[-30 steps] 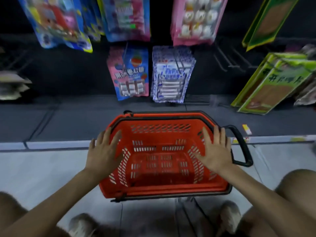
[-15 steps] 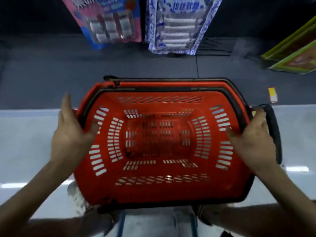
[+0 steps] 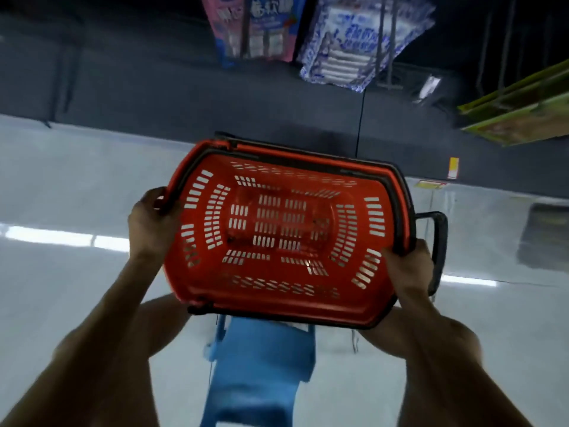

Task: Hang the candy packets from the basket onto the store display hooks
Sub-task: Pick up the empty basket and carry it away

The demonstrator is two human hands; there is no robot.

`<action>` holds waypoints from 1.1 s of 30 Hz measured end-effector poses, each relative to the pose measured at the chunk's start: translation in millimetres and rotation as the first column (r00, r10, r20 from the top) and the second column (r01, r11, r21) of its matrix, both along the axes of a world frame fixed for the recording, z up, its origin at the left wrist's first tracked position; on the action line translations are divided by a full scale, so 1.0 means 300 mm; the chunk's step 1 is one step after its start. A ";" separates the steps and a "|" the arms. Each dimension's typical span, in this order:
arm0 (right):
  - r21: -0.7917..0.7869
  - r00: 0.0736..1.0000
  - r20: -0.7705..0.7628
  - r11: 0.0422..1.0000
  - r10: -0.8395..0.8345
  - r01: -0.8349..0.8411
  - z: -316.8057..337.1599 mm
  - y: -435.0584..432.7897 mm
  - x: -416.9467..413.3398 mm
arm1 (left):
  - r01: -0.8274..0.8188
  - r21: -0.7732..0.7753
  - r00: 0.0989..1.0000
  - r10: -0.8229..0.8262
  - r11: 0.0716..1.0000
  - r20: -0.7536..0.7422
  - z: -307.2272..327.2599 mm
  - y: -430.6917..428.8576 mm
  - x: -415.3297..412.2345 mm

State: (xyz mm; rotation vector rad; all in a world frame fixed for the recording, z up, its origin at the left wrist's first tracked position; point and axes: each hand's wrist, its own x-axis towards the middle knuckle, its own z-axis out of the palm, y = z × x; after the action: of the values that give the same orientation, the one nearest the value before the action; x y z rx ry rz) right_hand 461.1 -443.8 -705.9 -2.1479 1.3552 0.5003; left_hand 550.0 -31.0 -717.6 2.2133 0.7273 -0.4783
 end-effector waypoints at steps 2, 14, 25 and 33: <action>-0.002 0.999 0.003 0.999 0.037 -0.037 0.129 0.051 -0.025 | 0.015 0.019 1.000 -0.015 1.000 -0.010 0.130 0.079 -0.065; 0.087 0.863 0.086 0.860 0.497 -0.504 0.828 0.631 0.232 | -0.323 0.095 0.946 0.324 0.942 -0.001 0.919 0.675 -0.448; 0.095 0.516 0.253 0.509 0.819 -0.855 1.269 1.681 0.472 | -0.664 0.083 0.747 0.655 0.743 0.112 1.385 1.416 -0.859; 0.053 0.239 0.418 0.239 0.876 -0.970 1.550 2.412 0.556 | -0.773 0.186 0.634 0.724 0.606 0.272 1.692 1.881 -1.056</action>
State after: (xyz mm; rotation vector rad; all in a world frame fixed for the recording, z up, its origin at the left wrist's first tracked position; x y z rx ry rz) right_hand 628.0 279.7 -240.9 -2.4018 -0.4209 0.6951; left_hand 233.1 533.3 -209.9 1.9042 1.6138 0.2735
